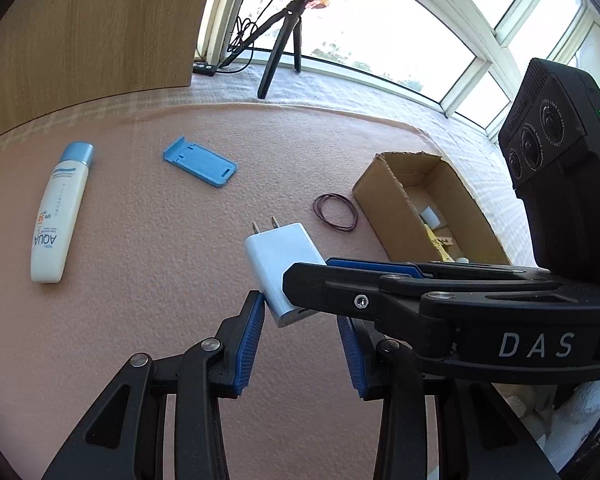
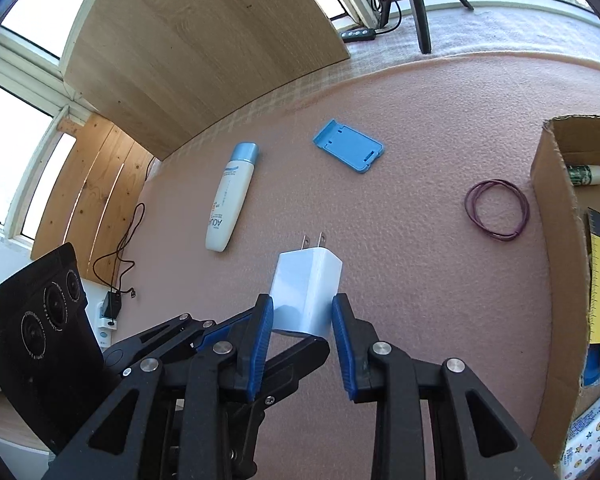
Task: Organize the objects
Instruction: 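Carry the charger plug with the right tool into the box and release, then move the left tool toward the blue phone stand on the floor, then close the left tool on the blue phone stand and lift it, then grasp the purple cable coil with the right tool while the left tool holds the stand, then carry the stand and cable over the box and open both tools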
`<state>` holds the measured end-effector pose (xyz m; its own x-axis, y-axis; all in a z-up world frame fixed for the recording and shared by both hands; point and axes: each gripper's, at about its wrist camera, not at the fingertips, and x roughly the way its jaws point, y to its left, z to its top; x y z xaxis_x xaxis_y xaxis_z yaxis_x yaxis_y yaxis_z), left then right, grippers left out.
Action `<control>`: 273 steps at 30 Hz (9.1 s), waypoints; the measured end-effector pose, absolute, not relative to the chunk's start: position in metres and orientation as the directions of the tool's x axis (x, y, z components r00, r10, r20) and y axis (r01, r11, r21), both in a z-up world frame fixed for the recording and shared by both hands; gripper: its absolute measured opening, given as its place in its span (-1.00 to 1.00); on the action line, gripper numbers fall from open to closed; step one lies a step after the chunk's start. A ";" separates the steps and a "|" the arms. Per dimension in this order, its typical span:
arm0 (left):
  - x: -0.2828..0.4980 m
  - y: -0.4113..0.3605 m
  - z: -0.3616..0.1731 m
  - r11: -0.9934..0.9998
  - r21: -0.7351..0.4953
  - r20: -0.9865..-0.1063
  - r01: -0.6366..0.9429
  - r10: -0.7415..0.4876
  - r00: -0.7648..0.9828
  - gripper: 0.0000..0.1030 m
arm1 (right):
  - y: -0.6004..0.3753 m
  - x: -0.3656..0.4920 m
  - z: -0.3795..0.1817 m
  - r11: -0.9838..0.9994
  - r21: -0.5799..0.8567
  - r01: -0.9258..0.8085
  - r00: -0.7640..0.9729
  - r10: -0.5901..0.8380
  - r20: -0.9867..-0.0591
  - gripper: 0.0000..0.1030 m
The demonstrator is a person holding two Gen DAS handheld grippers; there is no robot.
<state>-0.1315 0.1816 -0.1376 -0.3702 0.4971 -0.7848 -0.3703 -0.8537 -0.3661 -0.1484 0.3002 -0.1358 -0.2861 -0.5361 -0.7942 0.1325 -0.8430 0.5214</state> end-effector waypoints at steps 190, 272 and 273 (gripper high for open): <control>-0.184 0.193 -0.210 -0.948 -0.091 -0.944 -0.305 0.180 -0.278 0.23 | 0.303 -0.149 -0.186 -0.979 0.204 -0.015 -0.205 -0.197 -0.959 -0.55; -0.180 0.393 -0.127 -0.838 -0.130 -0.855 -0.529 0.365 -0.368 -0.25 | 0.513 -0.082 -0.075 -0.977 0.140 -0.163 -0.514 -0.037 -0.857 -0.92; -0.181 0.399 -0.129 -0.837 -0.129 -0.857 -0.532 0.364 -0.364 -0.25 | 0.516 -0.083 -0.076 -0.976 0.142 -0.166 -0.513 -0.038 -0.857 -0.92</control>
